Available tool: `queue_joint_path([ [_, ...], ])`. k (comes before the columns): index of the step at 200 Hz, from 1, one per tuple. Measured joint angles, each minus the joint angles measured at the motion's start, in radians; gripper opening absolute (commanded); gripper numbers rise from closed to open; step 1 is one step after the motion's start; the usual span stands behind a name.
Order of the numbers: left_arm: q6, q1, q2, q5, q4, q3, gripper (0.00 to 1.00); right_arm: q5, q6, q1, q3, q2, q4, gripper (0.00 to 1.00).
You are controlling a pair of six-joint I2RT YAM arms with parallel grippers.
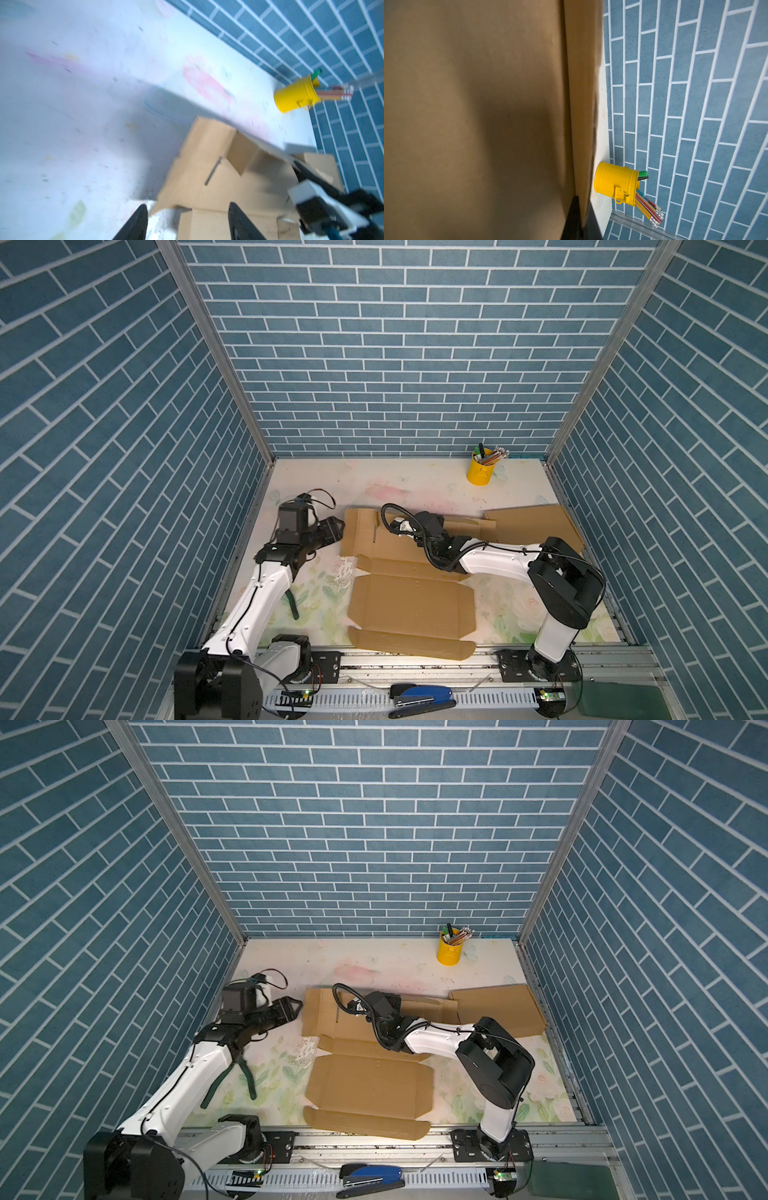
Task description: Fold the paper box
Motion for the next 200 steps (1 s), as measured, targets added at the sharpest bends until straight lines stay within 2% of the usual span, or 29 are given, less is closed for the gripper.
queue_joint_path([
  [19, 0.018, 0.088, 0.080, -0.003, 0.010, 0.064, 0.62, -0.004, -0.032, -0.001, -0.026, -0.021, 0.054, 0.00],
  [35, 0.032, 0.109, 0.162, -0.008, 0.031, 0.094, 0.63, -0.009, -0.048, -0.002, -0.043, -0.040, 0.081, 0.00],
  [71, 0.077, 0.071, 0.358, 0.039, 0.063, 0.122, 0.69, -0.018, -0.072, -0.002, -0.076, -0.079, 0.151, 0.00],
  [95, 0.114, 0.026, 0.424, 0.087, 0.080, 0.122, 0.69, -0.027, -0.090, -0.003, -0.098, -0.090, 0.199, 0.00],
  [145, 0.190, 0.016, 0.378, 0.143, 0.146, 0.091, 0.69, -0.017, -0.156, 0.007, -0.161, -0.094, 0.335, 0.00],
  [178, 0.256, -0.034, 0.348, 0.134, 0.126, 0.084, 0.68, 0.055, -0.227, 0.045, -0.223, -0.086, 0.491, 0.00],
  [200, 0.304, -0.079, 0.349, 0.111, 0.070, 0.086, 0.68, 0.119, -0.325, 0.082, -0.248, -0.028, 0.658, 0.00],
])
